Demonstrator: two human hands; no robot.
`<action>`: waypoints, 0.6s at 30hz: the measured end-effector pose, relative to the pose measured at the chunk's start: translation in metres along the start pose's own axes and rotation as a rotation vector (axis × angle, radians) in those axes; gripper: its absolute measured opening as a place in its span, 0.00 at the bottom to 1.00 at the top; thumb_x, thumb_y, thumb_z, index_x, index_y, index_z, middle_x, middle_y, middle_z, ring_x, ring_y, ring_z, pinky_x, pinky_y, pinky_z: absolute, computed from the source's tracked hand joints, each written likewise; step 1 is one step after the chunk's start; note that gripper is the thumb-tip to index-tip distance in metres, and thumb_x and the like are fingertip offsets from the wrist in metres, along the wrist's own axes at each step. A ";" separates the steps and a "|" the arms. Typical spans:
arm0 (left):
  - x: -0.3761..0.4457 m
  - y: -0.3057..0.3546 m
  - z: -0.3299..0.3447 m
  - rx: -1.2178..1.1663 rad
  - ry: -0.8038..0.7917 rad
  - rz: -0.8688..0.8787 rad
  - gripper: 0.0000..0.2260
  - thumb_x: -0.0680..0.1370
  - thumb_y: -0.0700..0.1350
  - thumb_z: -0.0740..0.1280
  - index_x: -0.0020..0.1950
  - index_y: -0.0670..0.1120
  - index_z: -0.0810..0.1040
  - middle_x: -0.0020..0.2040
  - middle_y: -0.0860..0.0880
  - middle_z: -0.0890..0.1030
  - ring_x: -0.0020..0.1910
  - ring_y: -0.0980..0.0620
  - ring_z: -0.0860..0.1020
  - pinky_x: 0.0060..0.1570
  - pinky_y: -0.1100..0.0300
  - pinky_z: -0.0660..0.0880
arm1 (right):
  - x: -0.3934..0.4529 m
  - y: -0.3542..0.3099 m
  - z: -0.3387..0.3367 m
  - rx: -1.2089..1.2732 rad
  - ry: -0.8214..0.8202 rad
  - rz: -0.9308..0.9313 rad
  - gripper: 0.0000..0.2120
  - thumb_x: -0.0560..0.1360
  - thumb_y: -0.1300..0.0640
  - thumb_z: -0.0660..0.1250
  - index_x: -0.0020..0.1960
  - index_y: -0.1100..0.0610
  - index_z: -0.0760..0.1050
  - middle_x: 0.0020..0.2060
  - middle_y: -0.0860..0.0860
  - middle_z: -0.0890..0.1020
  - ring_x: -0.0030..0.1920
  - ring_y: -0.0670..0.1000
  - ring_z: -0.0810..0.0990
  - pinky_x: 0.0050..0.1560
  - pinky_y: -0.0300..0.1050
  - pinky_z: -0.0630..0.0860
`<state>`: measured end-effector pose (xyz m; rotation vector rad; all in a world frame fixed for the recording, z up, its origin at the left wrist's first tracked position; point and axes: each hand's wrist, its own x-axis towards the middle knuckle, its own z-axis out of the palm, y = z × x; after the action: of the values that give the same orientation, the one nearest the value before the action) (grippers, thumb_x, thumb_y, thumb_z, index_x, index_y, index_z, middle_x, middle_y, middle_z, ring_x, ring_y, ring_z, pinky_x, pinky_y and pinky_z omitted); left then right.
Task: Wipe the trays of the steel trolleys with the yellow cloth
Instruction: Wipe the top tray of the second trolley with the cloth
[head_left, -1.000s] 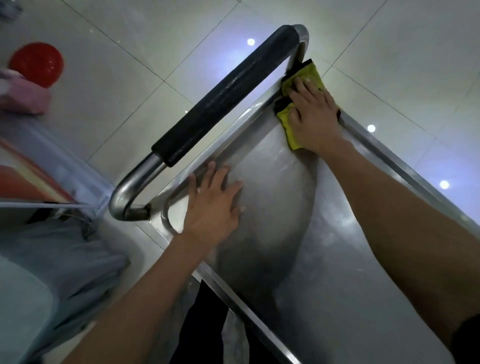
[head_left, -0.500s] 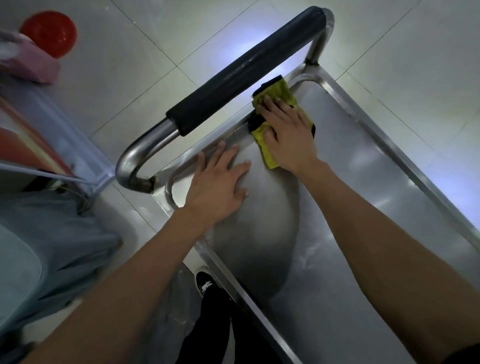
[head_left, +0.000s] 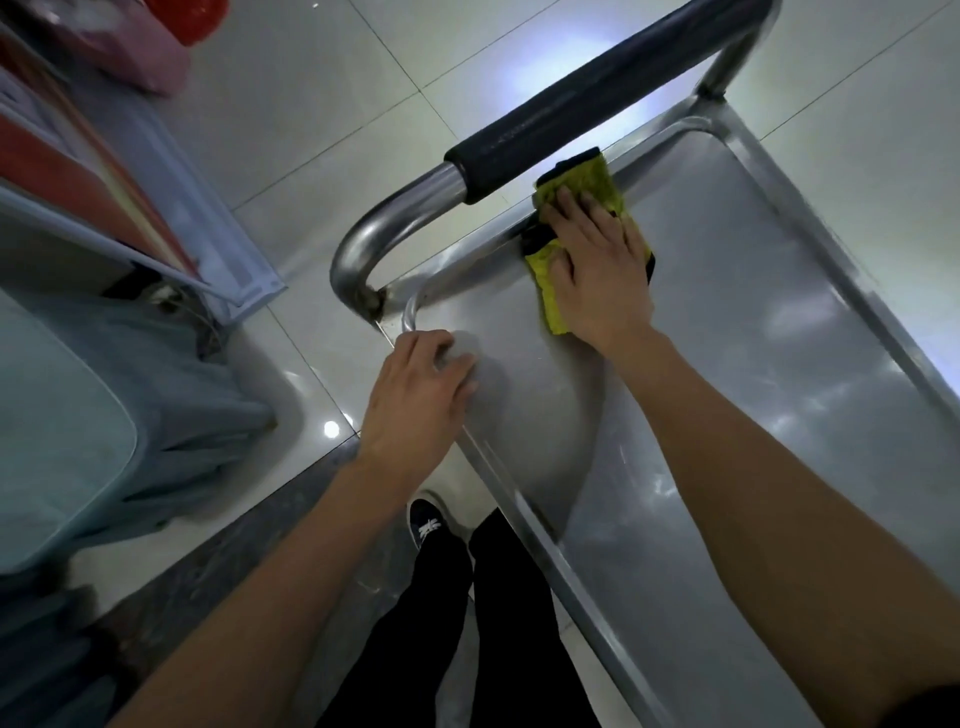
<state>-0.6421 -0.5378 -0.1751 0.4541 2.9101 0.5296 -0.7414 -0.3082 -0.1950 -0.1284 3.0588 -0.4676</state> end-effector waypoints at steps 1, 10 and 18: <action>-0.002 -0.002 0.001 -0.001 0.028 0.024 0.10 0.78 0.44 0.70 0.58 0.43 0.83 0.61 0.42 0.78 0.62 0.40 0.74 0.60 0.44 0.74 | -0.002 -0.006 0.003 -0.004 0.001 -0.005 0.23 0.84 0.50 0.49 0.79 0.47 0.61 0.79 0.47 0.61 0.80 0.51 0.55 0.79 0.53 0.46; -0.032 -0.035 0.016 -0.117 0.211 0.036 0.16 0.75 0.55 0.72 0.57 0.46 0.83 0.63 0.46 0.76 0.63 0.46 0.71 0.56 0.56 0.75 | -0.009 -0.024 0.014 0.004 0.062 0.031 0.23 0.83 0.50 0.49 0.78 0.46 0.63 0.78 0.46 0.63 0.79 0.51 0.59 0.79 0.57 0.52; -0.032 -0.042 0.012 -0.122 0.252 -0.020 0.25 0.69 0.59 0.76 0.59 0.46 0.79 0.63 0.46 0.75 0.62 0.45 0.73 0.62 0.48 0.72 | -0.036 -0.074 0.024 -0.034 -0.004 -0.108 0.26 0.81 0.50 0.48 0.77 0.51 0.64 0.78 0.49 0.65 0.78 0.53 0.60 0.77 0.59 0.54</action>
<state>-0.6206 -0.5823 -0.1985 0.3648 3.0902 0.8111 -0.6987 -0.3824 -0.1949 -0.2968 3.0683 -0.4209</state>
